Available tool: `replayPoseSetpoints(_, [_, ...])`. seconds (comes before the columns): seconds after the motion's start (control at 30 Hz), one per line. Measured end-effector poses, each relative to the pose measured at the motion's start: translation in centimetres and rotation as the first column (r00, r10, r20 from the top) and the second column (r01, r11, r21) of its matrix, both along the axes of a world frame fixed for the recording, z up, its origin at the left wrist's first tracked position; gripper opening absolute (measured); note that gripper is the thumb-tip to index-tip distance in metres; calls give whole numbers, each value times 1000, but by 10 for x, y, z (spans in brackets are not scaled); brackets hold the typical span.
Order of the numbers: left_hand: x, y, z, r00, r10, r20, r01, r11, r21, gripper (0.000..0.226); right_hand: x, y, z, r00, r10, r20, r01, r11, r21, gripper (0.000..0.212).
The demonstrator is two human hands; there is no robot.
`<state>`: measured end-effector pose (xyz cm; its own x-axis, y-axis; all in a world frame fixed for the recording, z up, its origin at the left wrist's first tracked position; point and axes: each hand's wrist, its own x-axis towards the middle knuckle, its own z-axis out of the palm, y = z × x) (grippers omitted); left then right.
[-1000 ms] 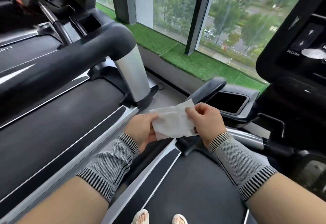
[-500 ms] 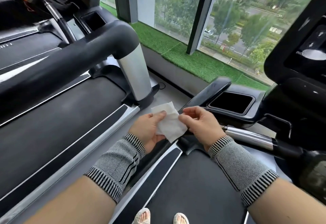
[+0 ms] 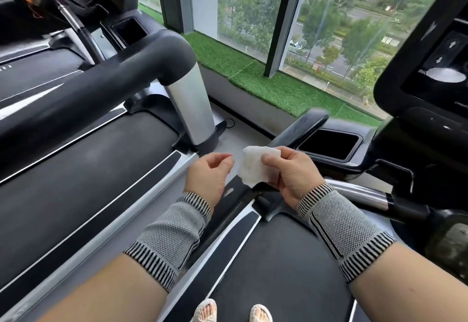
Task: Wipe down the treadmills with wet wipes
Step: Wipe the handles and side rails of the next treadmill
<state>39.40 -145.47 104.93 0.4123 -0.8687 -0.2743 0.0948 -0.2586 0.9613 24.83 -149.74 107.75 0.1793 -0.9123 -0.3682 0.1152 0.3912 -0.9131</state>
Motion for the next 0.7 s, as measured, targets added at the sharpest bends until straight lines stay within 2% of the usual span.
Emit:
replayPoseSetpoints(0.1, [-10, 2, 3, 985, -160, -61, 160, 987, -18, 7, 0, 3, -4, 997, 75, 21, -75, 997, 9, 14])
replayPoseSetpoints(0.23, [-16, -2, 4, 971, -177, -163, 186, 982, 39, 8, -2, 6, -4, 989, 149, 22, -149, 989, 21, 16])
replayPoseSetpoints(0.3, [-19, -2, 7, 961, -180, -212, 190, 981, 30, 4, -3, 4, -4, 987, 156, -25, -156, 988, 13, 12])
replayPoseSetpoints(0.37, [-22, -4, 9, 944, -175, -279, 185, 983, 13, 7, -4, -1, -6, 979, 106, -175, -115, 992, -44, 6])
replayPoseSetpoints(0.4, [-22, -5, 9, 932, -177, -315, 188, 982, 5, 7, -4, -3, -7, 966, 78, -248, -98, 993, -71, 10])
replayPoseSetpoints(0.43, [-22, -6, 10, 918, -183, -352, 195, 981, -2, 7, -4, -5, -9, 959, 67, -276, -91, 993, -74, 16])
replayPoseSetpoints(0.5, [-22, -8, 11, 896, -207, -392, 222, 975, -9, 11, -6, -8, -10, 975, 85, -207, -91, 996, -20, 21])
replayPoseSetpoints(0.57, [-22, -10, 11, 904, -237, -356, 251, 968, -8, 11, -7, -9, -10, 984, 122, -133, -118, 992, 39, 15])
replayPoseSetpoints(0.63, [-19, -10, 7, 935, -256, -244, 266, 964, 6, 16, -8, -9, -10, 978, 167, -128, -160, 985, 65, 6])
replayPoseSetpoints(0.7, [-15, -13, -4, 958, -286, 24, 285, 958, 41, 16, -9, -14, -14, 967, 174, -186, -167, 984, 55, 4])
